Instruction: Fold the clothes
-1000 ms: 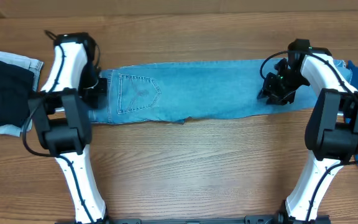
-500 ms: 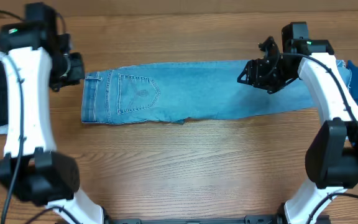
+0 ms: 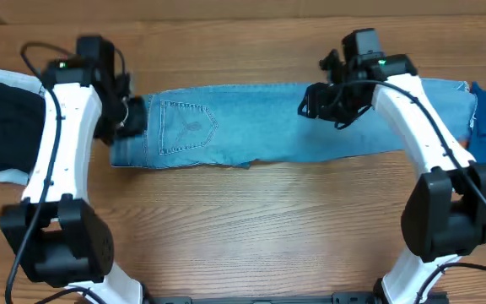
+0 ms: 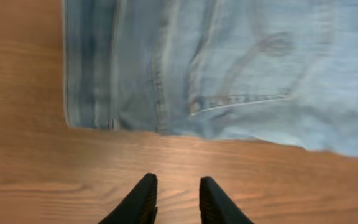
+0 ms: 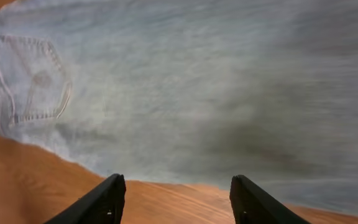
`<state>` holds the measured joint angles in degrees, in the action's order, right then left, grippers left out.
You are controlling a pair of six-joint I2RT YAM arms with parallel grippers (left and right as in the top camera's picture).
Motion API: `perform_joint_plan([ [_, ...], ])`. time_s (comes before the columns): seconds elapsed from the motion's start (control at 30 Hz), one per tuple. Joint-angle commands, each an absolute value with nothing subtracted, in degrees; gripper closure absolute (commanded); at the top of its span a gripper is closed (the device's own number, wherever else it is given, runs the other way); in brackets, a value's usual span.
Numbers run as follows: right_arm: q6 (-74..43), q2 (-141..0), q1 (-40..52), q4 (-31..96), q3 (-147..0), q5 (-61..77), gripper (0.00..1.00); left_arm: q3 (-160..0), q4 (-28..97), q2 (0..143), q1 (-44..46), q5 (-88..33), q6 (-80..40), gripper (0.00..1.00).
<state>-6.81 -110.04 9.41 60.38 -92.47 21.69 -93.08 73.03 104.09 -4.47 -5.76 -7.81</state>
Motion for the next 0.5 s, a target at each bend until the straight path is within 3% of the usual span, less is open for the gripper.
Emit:
perform_joint_plan([
  [0.0,-5.54,-109.47,8.99,61.34,-92.68,20.01,0.41,-88.73,70.63,103.94,-11.64,-9.26,-13.13,0.71],
  [0.13,-5.52,-109.47,8.99,62.33,-92.68,18.46,0.41,-85.45,67.64,103.94,-20.32,-17.34,-12.23,0.59],
  [0.23,-5.19,-109.47,8.99,62.43,-92.68,18.44,0.41,-79.85,62.63,103.94,-29.02,-29.5,-5.98,0.44],
  [0.47,-4.05,-109.47,8.99,62.94,-92.68,18.02,0.41,-68.95,52.42,103.94,-33.8,-31.79,-3.73,0.33],
])
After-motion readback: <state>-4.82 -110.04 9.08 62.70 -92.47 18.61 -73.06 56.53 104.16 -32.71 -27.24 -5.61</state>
